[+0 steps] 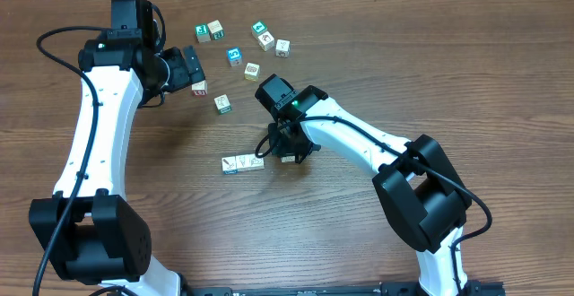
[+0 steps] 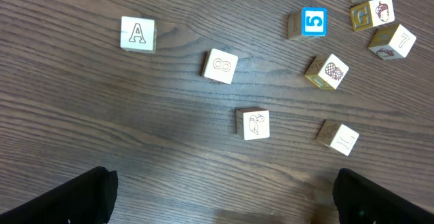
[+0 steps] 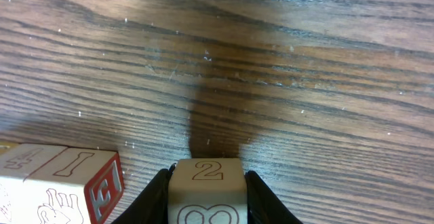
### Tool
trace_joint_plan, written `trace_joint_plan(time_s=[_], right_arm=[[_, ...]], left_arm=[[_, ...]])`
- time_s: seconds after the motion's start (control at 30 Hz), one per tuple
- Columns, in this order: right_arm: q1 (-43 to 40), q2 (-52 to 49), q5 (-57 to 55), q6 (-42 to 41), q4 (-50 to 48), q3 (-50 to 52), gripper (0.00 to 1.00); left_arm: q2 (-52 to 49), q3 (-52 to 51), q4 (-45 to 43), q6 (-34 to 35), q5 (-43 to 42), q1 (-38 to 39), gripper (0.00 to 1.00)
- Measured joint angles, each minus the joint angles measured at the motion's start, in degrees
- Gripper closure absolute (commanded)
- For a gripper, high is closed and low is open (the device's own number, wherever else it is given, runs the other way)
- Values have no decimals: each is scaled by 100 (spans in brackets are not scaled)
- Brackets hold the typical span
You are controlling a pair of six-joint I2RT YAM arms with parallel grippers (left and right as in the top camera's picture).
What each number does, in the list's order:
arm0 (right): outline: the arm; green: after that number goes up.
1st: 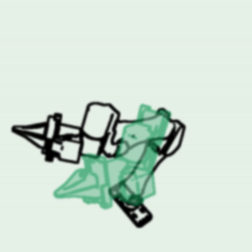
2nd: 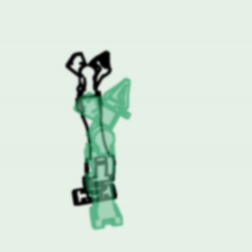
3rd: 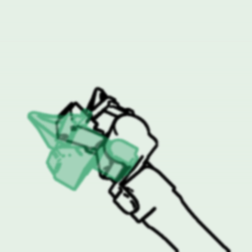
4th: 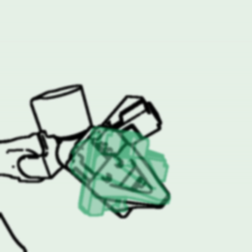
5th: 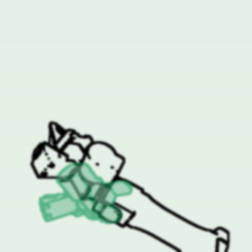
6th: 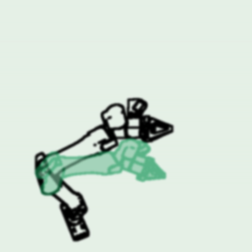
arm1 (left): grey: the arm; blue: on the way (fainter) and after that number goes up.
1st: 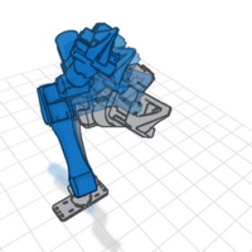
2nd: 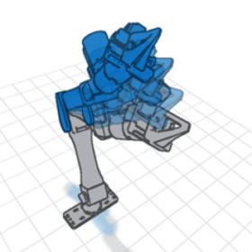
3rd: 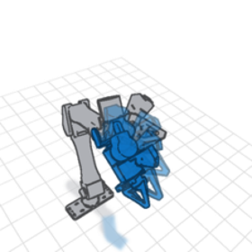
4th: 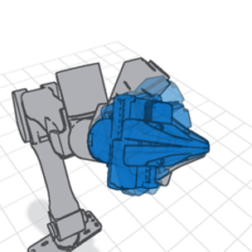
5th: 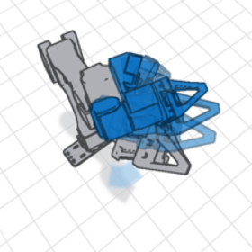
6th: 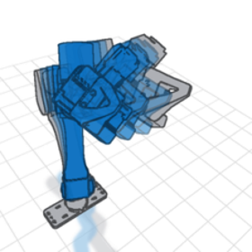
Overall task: Form a horizontal line
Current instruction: 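Lower the number-2 block onto the table right of the row, then open the right gripper and lift it off the number-2 block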
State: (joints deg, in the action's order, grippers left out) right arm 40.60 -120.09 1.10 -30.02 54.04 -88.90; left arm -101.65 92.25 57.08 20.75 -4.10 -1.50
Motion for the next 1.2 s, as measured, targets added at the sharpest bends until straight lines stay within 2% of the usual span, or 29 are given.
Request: trace_joint_plan(time_s=[0.2, 0.33, 0.73, 1.13, 1.2], right_arm=[[0, 0, -2, -7, -2, 0, 58], [0, 0, 9, -13, 0, 0, 53], [0, 0, -35, -20, -369, 0, 54], [-9, 0, -710, -17, -815, 0, 53], [-26, 0, -758, -20, -815, 0, 48]], left_arm=[[0, 0, 0, 0, 2, 0, 0], [0, 0, -2, 0, 0, 0, 0], [0, 0, -2, 0, 0, 0, 0], [0, 0, 0, 0, 0, 0, 0], [0, 0, 0, 0, 0, 0, 1]])
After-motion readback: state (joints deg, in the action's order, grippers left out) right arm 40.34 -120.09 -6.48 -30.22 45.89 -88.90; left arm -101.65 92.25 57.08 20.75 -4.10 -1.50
